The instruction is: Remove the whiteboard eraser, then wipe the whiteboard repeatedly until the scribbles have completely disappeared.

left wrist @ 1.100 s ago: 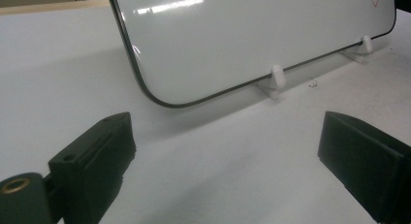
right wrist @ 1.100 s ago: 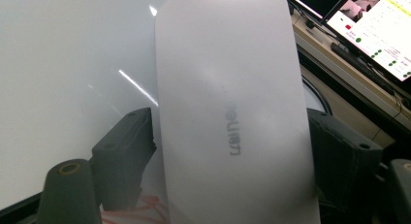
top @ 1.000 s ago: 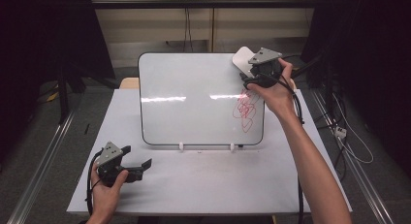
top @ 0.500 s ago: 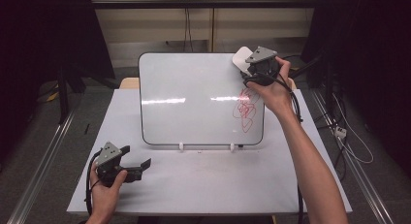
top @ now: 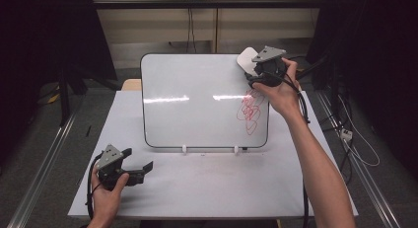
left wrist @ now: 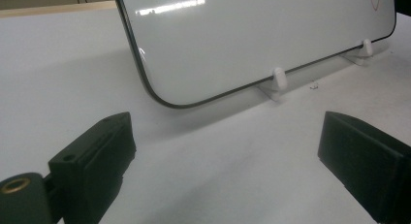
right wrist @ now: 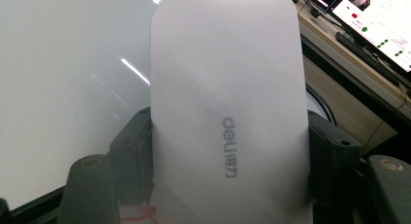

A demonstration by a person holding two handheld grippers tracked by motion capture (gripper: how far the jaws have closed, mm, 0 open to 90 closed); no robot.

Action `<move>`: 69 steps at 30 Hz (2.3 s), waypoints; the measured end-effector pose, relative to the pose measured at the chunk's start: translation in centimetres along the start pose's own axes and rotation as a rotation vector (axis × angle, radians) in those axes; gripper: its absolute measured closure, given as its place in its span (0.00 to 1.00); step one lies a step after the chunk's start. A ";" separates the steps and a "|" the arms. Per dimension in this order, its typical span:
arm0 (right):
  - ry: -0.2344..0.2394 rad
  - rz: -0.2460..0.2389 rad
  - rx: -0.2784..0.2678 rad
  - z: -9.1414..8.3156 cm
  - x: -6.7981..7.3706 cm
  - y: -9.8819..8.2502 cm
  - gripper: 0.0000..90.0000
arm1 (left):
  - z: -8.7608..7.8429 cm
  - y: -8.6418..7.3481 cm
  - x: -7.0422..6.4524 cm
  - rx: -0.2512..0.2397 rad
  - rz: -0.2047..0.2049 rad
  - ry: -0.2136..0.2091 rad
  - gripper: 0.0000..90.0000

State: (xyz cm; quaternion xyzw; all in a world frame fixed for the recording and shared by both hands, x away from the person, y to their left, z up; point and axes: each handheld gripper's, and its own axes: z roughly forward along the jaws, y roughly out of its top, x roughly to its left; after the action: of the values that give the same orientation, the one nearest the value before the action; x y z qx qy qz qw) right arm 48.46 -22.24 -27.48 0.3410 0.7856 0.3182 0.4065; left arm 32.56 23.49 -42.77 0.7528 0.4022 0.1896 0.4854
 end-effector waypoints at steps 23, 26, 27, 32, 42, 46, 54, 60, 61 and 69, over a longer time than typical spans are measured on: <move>0.050 0.084 -0.086 -2.4 -0.5 -1.0 0.34 | 0.2 -0.1 0.0 0.006 0.000 0.001 0.07; 0.045 0.093 -0.097 -2.9 -0.6 -1.3 0.34 | 0.2 -0.2 0.1 0.014 -0.001 0.001 0.07; 0.044 0.095 -0.099 -3.0 -0.6 -1.4 0.34 | 0.2 -0.3 0.1 0.014 -0.005 0.002 0.07; 0.050 0.106 -0.109 -3.5 -0.4 -2.0 0.34 | 0.1 -0.4 0.3 0.011 -0.015 0.001 0.07; 0.052 0.136 -0.143 -4.5 -0.1 -3.3 0.34 | 0.1 -0.2 0.2 0.006 -0.007 -0.002 0.07; 0.053 0.135 -0.142 -4.9 0.2 -4.0 0.34 | 0.1 -0.1 0.1 0.004 -0.003 -0.001 0.07; 0.056 0.134 -0.144 -5.2 0.7 -4.9 0.34 | 0.0 -0.1 0.1 0.004 -0.007 0.007 0.07; 0.060 0.124 -0.133 -5.2 0.8 -5.4 0.34 | 0.0 -0.2 0.0 0.008 -0.009 0.015 0.07; 0.060 0.119 -0.132 -5.3 0.8 -5.5 0.34 | 0.1 -0.2 0.1 0.010 -0.004 0.013 0.07; 0.072 0.099 -0.126 -4.8 1.4 -5.3 0.34 | 0.0 -0.4 0.4 0.012 -0.014 0.006 0.07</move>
State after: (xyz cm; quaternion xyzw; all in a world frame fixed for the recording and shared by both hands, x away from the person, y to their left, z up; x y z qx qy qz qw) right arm 42.27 -25.17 -29.92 0.3415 0.7602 0.3989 0.3826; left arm 32.68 23.85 -43.14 0.7523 0.4099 0.1860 0.4811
